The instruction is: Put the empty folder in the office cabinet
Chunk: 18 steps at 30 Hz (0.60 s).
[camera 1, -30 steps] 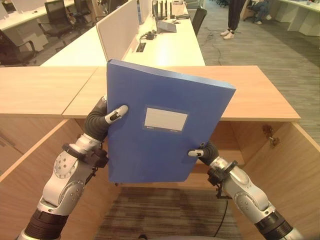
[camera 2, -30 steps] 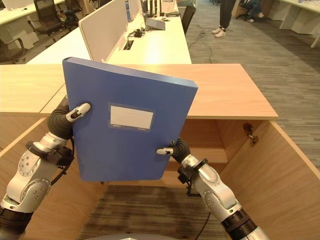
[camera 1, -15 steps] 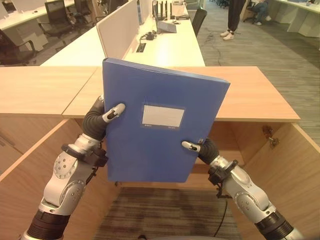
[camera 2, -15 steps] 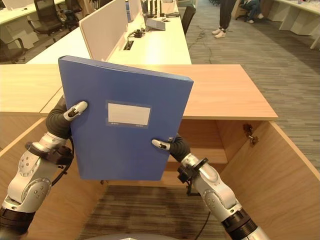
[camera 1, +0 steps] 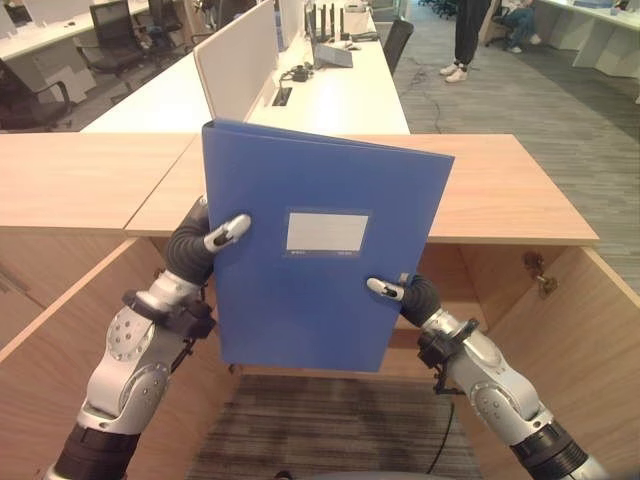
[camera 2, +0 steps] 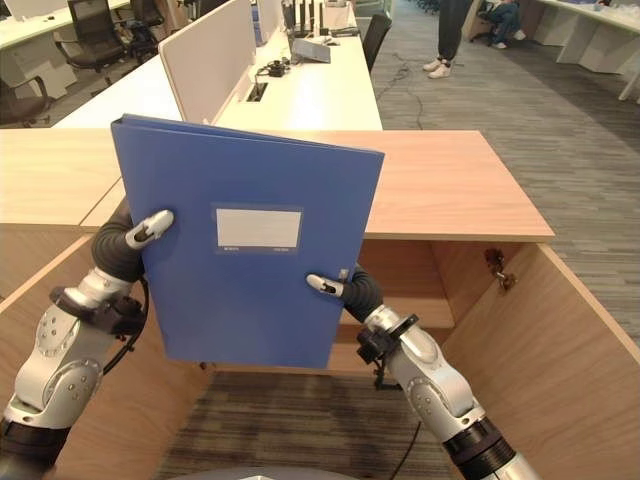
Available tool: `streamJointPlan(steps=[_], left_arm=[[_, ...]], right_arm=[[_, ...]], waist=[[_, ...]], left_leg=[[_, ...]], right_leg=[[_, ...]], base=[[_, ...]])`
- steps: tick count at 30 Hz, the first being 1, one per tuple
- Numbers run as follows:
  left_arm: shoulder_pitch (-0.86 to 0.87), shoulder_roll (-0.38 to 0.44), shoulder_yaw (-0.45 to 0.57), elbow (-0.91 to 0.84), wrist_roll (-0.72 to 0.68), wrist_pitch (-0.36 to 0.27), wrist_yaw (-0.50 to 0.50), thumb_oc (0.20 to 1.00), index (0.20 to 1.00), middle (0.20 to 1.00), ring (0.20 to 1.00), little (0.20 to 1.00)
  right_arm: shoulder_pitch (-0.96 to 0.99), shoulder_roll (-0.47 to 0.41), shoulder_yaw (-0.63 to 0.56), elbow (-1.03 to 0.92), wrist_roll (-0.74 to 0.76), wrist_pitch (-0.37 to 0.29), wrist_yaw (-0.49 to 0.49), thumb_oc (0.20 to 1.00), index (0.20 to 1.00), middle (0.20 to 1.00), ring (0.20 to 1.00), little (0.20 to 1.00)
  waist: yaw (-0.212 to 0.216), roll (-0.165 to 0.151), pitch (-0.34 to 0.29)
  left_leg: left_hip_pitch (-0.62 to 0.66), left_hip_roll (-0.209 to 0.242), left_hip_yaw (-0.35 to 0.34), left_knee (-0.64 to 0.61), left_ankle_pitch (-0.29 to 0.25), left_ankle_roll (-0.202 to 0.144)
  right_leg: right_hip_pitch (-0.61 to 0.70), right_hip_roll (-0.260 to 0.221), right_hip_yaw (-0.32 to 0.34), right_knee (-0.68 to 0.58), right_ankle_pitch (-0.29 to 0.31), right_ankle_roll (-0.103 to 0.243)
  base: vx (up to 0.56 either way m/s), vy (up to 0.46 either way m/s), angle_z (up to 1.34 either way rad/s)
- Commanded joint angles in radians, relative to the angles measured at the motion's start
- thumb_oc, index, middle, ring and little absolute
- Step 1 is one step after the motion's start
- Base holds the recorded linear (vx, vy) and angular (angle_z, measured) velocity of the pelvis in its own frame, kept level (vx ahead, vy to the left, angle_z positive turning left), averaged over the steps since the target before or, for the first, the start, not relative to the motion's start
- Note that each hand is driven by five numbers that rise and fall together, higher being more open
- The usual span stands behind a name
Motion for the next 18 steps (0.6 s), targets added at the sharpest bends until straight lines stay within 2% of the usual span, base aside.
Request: streamJointPlan(steps=[1, 6, 11, 15, 18], left_arm=[[-0.017, 0.003, -0.011, 0.027, 0.029, -0.009, -0.038, 1.0, 1.0, 1.0, 1.0, 1.0], [0.087, -0.008, 0.072, 0.061, 0.006, -0.003, -0.071, 1.0, 1.0, 1.0, 1.0, 1.0], [0.237, 0.0, 0.162, 0.054, -0.051, 0.031, -0.177, 1.0, 1.0, 1.0, 1.0, 1.0], [0.329, 0.018, 0.197, 0.082, -0.075, 0.055, -0.212, 1.0, 1.0, 1.0, 1.0, 1.0], [0.439, 0.069, 0.212, 0.113, -0.08, 0.091, -0.265, 1.0, 1.0, 1.0, 1.0, 1.0]], right_arm=[[-0.137, 0.031, -0.039, -0.121, -0.066, -0.065, 0.053, 0.2, 0.2, 0.2, 0.2, 0.2], [-0.08, 0.008, -0.1, -0.125, -0.134, -0.077, 0.057, 0.2, 0.2, 0.2, 0.2, 0.2], [0.001, -0.002, -0.154, -0.118, -0.13, -0.076, 0.087, 0.2, 0.2, 0.2, 0.2, 0.2], [0.054, -0.011, -0.177, -0.115, -0.145, -0.072, 0.098, 0.2, 0.2, 0.2, 0.2, 0.2], [0.099, -0.017, -0.194, -0.099, -0.146, -0.064, 0.114, 0.2, 0.2, 0.2, 0.2, 0.2]], waist=[[0.002, -0.017, -0.004], [0.009, -0.012, 0.0], [0.02, -0.009, 0.004], [0.027, -0.006, 0.006], [0.035, -0.002, 0.012]], left_leg=[[0.033, 0.008, -0.051, 0.004, -0.074, -0.005], [0.028, 0.007, -0.057, 0.004, -0.072, -0.004], [0.02, 0.003, -0.065, 0.004, -0.069, -0.003], [0.016, 0.002, -0.069, 0.004, -0.068, -0.002], [0.011, 0.002, -0.074, 0.004, -0.064, -0.002]], right_leg=[[0.02, -0.017, -0.038, 0.05, -0.033, 0.009], [0.018, -0.018, -0.04, 0.051, -0.032, 0.009], [0.015, -0.019, -0.044, 0.05, -0.03, 0.012], [0.014, -0.021, -0.051, 0.049, -0.028, 0.013], [0.013, -0.022, -0.058, 0.047, -0.026, 0.017]], base=[[0.0, 0.0, 0.0], [0.0, 0.0, 0.0], [0.0, 0.003, 0.01], [-0.01, 0.012, 0.04], [-0.02, 0.016, 0.1]])
